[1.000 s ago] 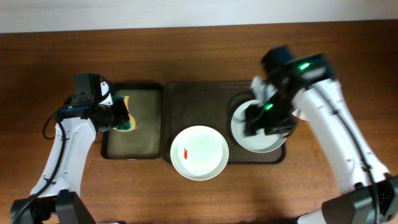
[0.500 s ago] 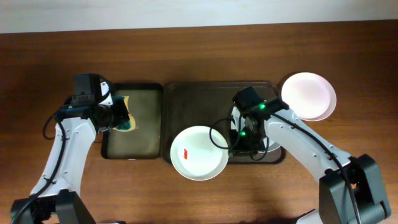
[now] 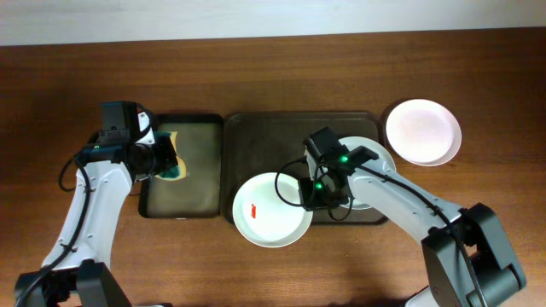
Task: Clean dirty plates on tray and stack at the side
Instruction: 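Move the right gripper back and grasp the right plate's rim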
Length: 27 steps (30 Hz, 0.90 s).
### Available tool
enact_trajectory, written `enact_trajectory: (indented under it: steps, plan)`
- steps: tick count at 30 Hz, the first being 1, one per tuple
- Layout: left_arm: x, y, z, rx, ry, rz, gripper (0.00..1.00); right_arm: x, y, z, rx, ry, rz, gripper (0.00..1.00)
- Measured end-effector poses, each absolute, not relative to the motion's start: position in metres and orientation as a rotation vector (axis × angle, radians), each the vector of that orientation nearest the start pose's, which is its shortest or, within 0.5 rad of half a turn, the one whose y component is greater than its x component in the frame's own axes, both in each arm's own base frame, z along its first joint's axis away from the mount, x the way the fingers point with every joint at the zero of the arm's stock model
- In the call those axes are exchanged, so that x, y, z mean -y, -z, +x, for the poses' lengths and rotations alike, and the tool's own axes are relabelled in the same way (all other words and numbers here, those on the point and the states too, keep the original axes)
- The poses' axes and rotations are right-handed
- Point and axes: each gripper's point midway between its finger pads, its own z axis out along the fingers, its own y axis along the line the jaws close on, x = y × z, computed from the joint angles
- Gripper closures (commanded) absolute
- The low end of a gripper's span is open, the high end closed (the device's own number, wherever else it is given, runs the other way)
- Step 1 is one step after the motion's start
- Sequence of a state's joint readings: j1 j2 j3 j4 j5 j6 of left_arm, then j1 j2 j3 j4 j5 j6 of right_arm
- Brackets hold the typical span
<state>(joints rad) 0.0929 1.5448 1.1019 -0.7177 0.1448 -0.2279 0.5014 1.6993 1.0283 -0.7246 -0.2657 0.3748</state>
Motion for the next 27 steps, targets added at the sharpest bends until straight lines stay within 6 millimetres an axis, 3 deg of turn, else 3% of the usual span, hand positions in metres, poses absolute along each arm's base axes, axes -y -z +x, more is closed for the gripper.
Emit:
enact_trajectory:
  steps: [13,25,27]
  plan:
    - [-0.008,-0.103,0.358,-2.704,0.236,-0.396,1.00,-0.186,-0.031,0.273,-3.017,-0.378,-0.207,0.73]
    - [-0.008,-0.103,0.358,-2.704,0.236,-0.396,1.00,-0.189,-0.032,0.278,-2.994,-0.386,-0.195,0.74]
    - [-0.008,-0.103,0.358,-2.704,0.236,-0.396,1.00,-0.188,-0.024,0.276,-2.988,-0.390,-0.195,0.75]
